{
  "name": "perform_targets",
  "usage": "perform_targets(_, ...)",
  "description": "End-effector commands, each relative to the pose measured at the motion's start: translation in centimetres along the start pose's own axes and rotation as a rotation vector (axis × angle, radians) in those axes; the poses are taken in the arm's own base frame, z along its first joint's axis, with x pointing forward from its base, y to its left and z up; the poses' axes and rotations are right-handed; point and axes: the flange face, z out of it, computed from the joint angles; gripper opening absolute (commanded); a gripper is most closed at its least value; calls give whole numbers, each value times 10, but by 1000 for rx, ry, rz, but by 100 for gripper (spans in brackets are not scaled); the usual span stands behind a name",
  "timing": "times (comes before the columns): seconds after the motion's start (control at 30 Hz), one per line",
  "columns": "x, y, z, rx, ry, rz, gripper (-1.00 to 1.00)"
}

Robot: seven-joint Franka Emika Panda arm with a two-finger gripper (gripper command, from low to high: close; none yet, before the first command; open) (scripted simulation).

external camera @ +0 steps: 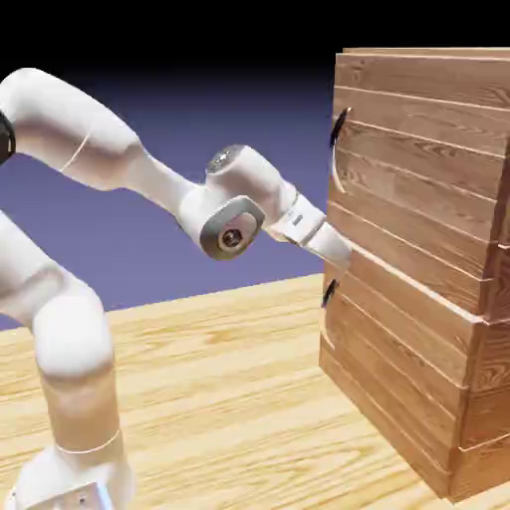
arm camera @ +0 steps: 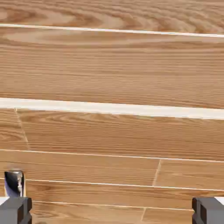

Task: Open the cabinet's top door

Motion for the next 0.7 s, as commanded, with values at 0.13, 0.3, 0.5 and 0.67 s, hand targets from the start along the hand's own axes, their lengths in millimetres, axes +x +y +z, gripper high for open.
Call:
perform_targets(0.13, 20, -6, -17, 43, 49, 22, 100)
perform_targets(0.3, 36, -11, -35, 87, 98, 40, 100)
perform_targets(0.5, 48, -17, -54, 142, 157, 57, 100)
perform_targets(0.67, 53, -22, -69, 187, 207, 66, 100)
